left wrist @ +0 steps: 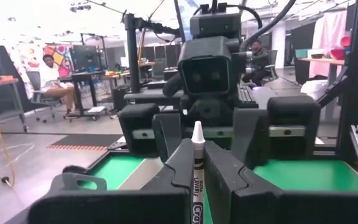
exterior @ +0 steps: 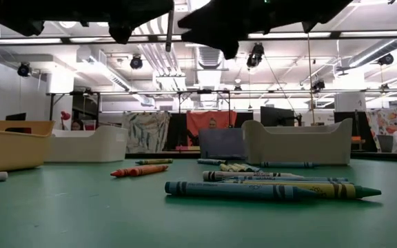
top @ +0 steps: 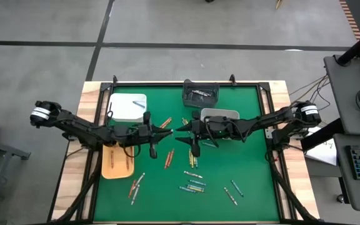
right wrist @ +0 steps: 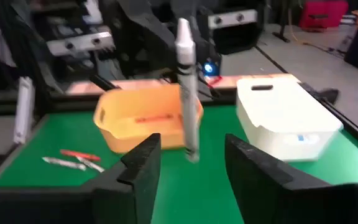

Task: Sort crayons
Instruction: Put the white crayon into the black bin

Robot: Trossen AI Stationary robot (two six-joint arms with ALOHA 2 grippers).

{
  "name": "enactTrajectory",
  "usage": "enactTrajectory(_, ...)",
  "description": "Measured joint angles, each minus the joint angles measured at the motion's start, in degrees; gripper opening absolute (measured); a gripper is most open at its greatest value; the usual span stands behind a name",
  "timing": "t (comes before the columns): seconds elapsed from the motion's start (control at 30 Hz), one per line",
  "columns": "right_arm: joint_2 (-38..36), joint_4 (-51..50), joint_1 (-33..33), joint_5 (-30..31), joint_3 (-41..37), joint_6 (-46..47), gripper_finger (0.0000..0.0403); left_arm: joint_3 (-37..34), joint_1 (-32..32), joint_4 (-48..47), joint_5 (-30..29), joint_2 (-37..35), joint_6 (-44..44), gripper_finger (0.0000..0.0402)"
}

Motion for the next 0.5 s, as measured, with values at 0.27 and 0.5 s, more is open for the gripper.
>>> enactTrajectory(0.27, 4.5, 4.6, -0.1, -0.2, 3.4, -3.8, 0.0177, 1.9, 0.2, 0.6, -0.3, 1.2, 0.1, 0.0000)
enactTrajectory(0.5, 5.6, 4.4, -0.1, 0.3, 5.1, -4.2, 0.0117, 1.8, 0.2, 0.4, -0.4, 1.4, -0.7, 0.0000)
